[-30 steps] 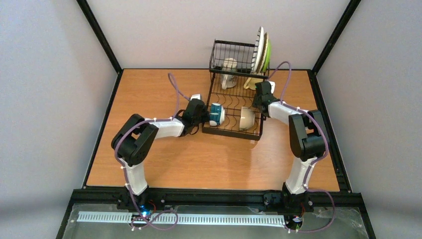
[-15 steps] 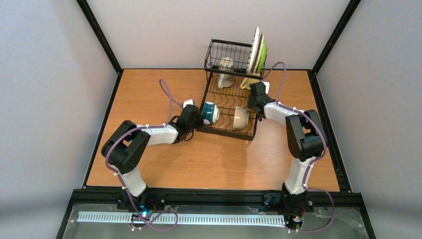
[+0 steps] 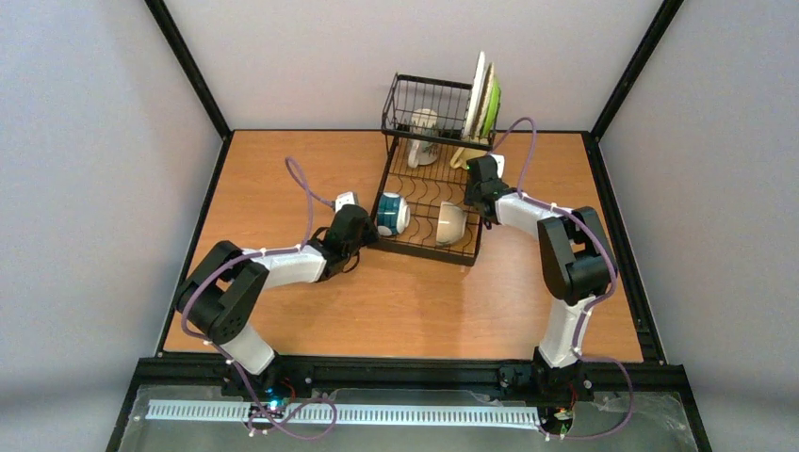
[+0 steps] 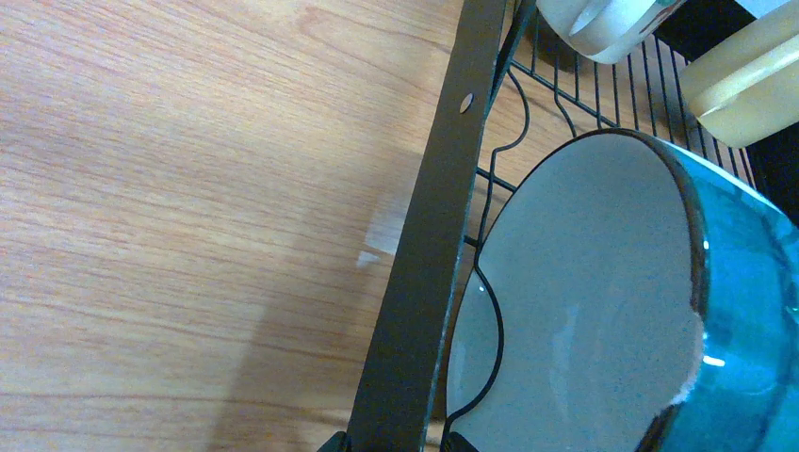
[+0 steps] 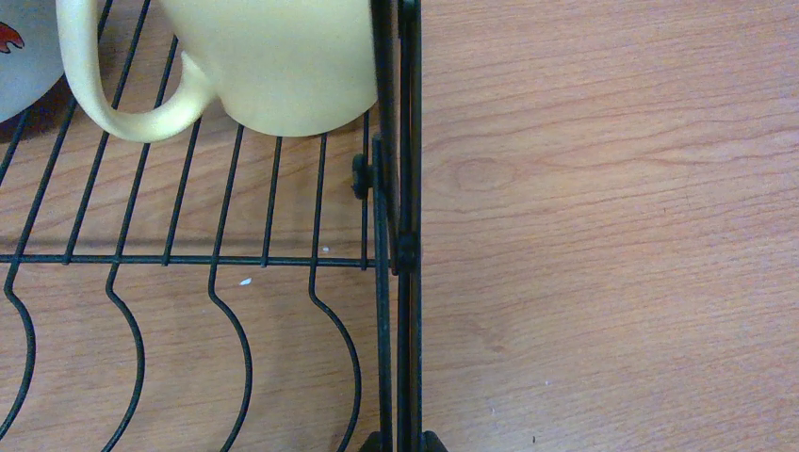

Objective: Load the mixed dishes into the dish rack
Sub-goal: Move the dish rack to the center of the board.

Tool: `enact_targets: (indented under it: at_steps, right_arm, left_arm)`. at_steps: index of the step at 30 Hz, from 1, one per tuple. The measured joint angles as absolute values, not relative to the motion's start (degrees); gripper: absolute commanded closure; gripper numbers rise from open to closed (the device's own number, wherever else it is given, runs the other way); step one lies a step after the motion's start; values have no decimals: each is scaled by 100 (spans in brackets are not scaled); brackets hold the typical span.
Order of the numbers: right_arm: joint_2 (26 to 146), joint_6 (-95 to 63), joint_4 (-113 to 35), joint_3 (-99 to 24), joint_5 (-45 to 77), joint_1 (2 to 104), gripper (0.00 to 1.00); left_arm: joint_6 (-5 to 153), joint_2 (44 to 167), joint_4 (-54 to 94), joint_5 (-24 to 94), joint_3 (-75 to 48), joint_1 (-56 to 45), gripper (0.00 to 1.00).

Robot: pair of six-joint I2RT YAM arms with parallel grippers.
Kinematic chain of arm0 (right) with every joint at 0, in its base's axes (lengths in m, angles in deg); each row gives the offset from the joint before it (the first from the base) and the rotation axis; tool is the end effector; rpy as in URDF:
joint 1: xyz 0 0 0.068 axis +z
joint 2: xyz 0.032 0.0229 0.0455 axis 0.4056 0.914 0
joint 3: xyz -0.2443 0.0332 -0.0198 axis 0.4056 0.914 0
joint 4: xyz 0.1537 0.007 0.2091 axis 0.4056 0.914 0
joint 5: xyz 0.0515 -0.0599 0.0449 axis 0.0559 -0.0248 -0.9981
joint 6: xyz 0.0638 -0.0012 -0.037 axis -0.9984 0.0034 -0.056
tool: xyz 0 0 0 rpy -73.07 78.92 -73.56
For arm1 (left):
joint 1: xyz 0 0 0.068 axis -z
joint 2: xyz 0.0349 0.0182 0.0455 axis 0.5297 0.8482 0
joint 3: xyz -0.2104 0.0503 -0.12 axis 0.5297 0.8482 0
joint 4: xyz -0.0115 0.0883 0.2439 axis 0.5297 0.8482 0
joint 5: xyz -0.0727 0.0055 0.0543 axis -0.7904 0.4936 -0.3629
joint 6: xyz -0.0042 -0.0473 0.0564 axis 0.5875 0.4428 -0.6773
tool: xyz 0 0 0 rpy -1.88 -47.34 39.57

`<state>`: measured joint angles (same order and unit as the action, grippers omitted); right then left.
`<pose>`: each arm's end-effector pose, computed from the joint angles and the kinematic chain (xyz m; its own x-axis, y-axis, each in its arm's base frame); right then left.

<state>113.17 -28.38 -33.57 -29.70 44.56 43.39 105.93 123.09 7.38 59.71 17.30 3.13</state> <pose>0.3929 0.1156 0.1307 -0.6710 0.0885 -0.7361 0.1490 0.9887 -0.0170 0.2861 -0.1799 0.1198 -0.6052 -0.3856 -0.6964 -0.0711 0.8975 -0.4351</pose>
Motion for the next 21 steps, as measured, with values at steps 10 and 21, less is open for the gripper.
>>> enact_targets:
  at_steps: [10,21]
  right_arm:
    - [11369,-2799,-3331,-3040,4491,4407,98]
    - [11397,-2779,-3272,-3101,4497,4512,98]
  left_arm:
    - [10711,12081,694,6184,1942,424,46]
    - [10914,11646,723,6363,2285,512,46]
